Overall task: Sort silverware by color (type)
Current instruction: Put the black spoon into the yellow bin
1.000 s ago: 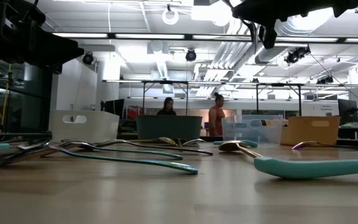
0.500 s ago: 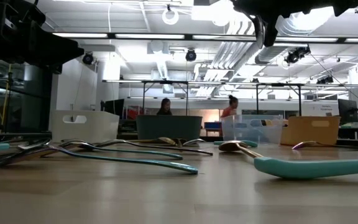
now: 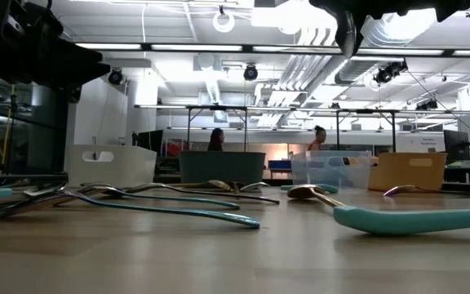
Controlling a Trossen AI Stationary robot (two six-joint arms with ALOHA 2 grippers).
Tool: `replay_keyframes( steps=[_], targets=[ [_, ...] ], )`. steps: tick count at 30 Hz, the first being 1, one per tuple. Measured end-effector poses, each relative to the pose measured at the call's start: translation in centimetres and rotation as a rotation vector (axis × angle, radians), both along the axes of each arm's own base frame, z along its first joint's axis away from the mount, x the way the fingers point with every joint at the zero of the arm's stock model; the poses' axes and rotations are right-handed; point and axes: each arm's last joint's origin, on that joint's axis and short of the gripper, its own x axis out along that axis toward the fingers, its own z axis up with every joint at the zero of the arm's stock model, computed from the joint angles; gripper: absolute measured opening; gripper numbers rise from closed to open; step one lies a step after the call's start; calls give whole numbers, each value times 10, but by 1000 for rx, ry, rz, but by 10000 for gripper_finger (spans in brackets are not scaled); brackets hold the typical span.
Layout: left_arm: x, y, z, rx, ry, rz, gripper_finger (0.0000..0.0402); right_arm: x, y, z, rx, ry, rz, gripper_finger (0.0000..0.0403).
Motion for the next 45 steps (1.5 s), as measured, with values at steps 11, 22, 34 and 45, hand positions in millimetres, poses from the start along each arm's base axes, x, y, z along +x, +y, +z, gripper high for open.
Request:
replay_keyframes(
  steps=[11, 22, 34, 45],
  targets=[
    [0, 0, 1, -358, -45, -12, 129, 0, -1, 0, 25, 3, -39, 6],
    [-2, 4, 40, -383, -390, 80, 129, 1, -2, 4, 19, -35, -78, 6],
    [75, 4, 123, -27, -133, 154, 129, 1, -11, 12, -101, -127, -97, 6],
    [113, 3, 144, -61, -103, 149, 129, 0, -9, 16, -169, -176, -34, 6]
  ],
)
